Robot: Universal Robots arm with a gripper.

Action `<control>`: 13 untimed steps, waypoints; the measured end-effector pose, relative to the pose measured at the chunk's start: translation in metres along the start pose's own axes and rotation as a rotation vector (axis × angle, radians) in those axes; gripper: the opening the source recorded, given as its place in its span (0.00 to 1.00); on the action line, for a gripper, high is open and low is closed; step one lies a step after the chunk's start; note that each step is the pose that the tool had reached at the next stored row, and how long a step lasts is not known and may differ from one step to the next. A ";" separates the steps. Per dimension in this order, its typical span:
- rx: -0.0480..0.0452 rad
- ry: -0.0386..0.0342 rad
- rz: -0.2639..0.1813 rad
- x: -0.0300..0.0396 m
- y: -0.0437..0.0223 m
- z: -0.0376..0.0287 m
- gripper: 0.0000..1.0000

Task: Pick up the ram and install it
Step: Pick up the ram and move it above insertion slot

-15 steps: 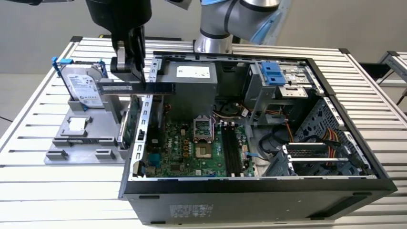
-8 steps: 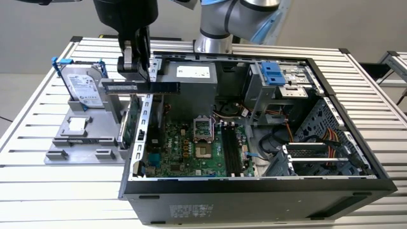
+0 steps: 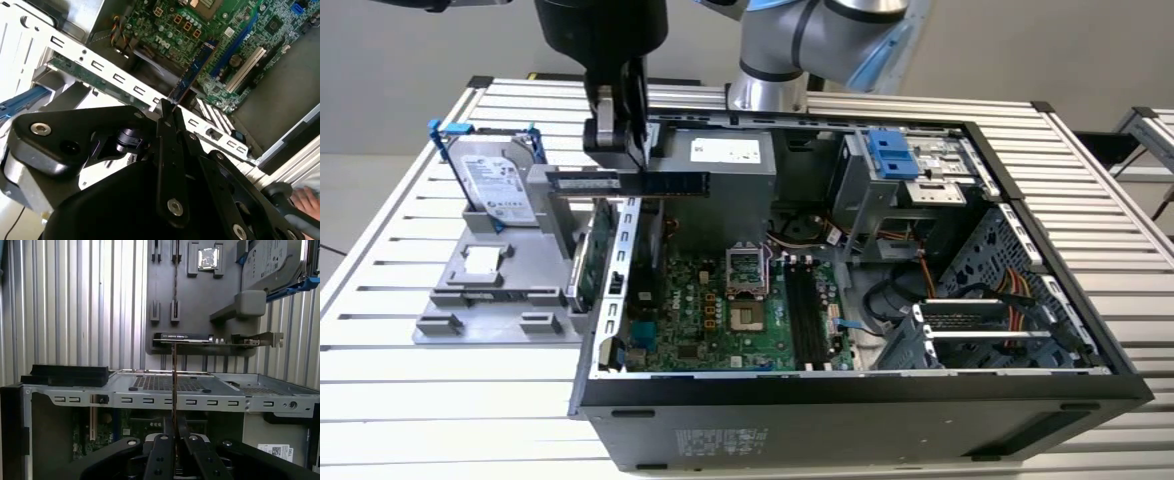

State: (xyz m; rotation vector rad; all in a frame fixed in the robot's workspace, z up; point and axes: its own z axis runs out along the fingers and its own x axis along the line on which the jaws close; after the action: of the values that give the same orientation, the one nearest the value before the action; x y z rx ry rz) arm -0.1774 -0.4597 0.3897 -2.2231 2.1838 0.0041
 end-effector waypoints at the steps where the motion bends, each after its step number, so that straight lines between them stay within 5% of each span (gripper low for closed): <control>1: 0.0000 0.0000 0.000 0.0000 -0.0013 0.0000 0.00; 13: 0.0000 0.0000 0.000 -0.0005 -0.0159 0.0003 0.00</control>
State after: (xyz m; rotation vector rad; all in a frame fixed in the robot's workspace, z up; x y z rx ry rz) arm -0.1615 -0.4589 0.3897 -2.2231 2.1838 0.0041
